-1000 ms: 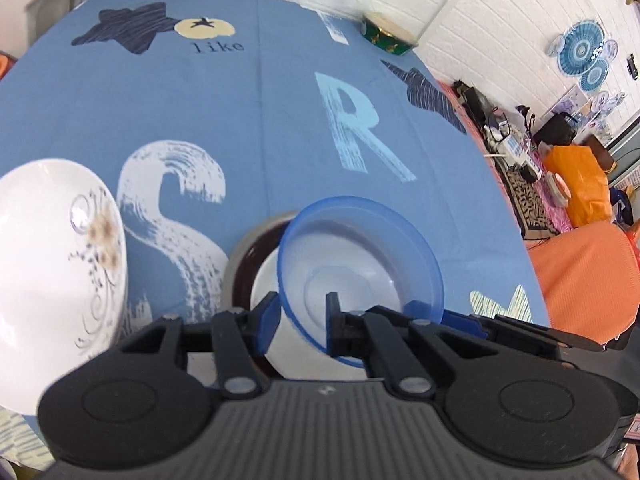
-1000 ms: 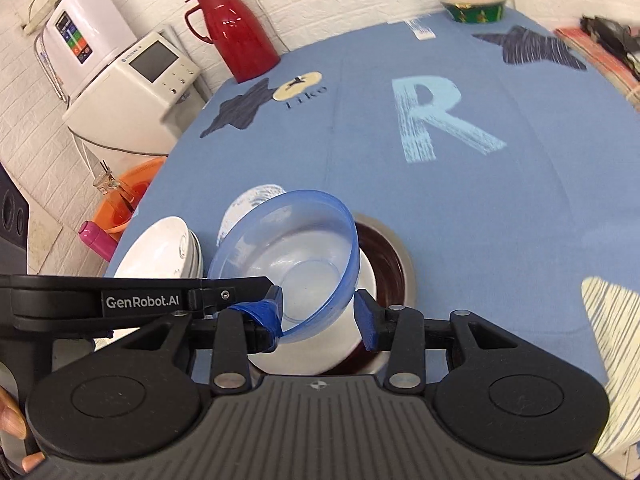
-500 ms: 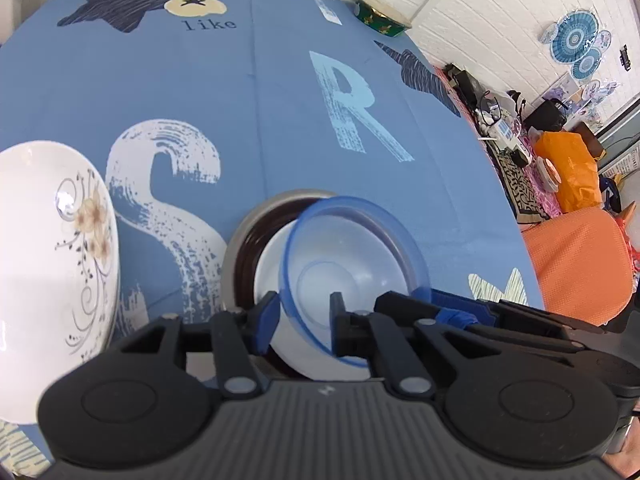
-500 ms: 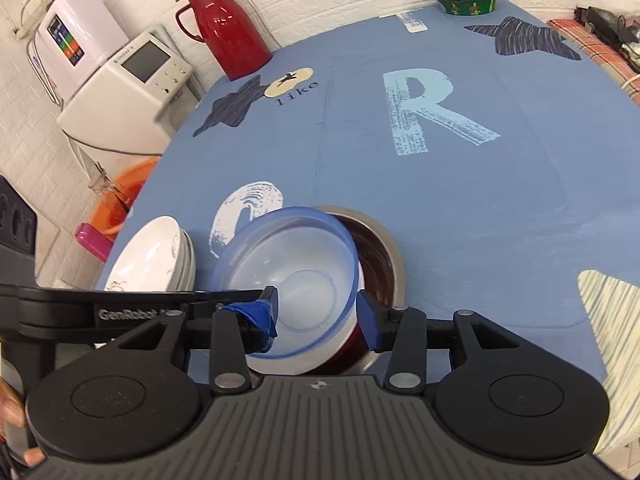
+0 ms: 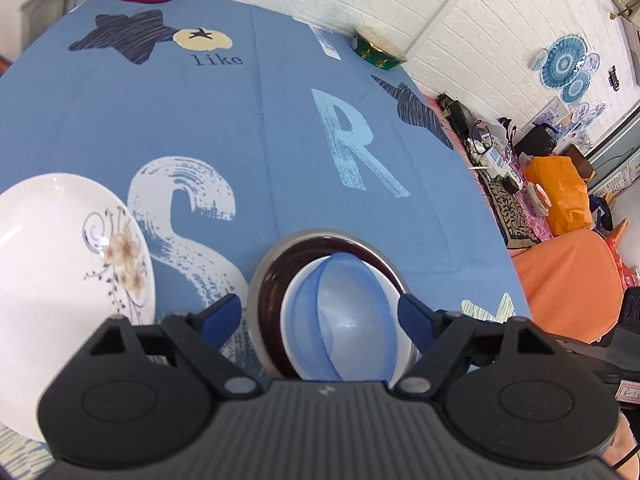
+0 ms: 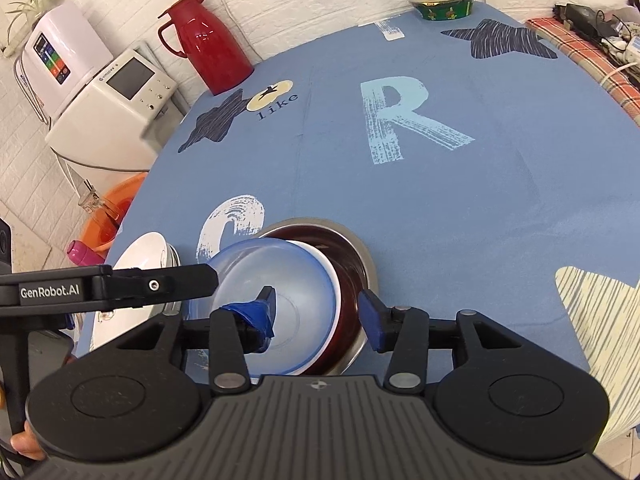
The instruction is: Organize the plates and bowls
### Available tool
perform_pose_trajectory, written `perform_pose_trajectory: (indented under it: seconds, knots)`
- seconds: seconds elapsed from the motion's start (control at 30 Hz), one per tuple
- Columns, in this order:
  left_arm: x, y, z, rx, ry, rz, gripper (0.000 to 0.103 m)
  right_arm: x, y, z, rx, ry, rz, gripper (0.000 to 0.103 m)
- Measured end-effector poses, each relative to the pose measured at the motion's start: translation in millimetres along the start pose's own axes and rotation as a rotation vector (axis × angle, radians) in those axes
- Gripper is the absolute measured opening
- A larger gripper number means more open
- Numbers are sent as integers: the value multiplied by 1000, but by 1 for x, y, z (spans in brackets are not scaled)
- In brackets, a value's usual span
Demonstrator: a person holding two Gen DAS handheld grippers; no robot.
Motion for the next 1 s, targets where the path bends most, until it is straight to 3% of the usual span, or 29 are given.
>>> perform_pose_trajectory:
  seconds: [0.43,0.5,0.7,0.9,1.0]
  knots:
    - [-13,29,6,48,-4,38,81,-4,-26,-14,137,-10,3,32]
    - [-5,29,-1,84,4,60,81,-3,-25,-15,137,-5,4,32]
    - [3,34,-7,65,24,65,81,-8,-21,-12,113,-10,15,33]
    - [-1,23,3,149,-27,96,81,-8,-24,-10,126,-15,6,33]
    - [-13,23,15,139,-71,57,81,-10,-26,-12,134,-9,14,33]
Point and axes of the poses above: each gripper's, at about its wrist camera, not at the fingertips, and x roughly the way its jaws point, y to its left, z to its top, the point moved 4 cm from there along x, roughly the way its jaws point, and after that the axes turned 14 degrees about -y, right-handed, at the moved point
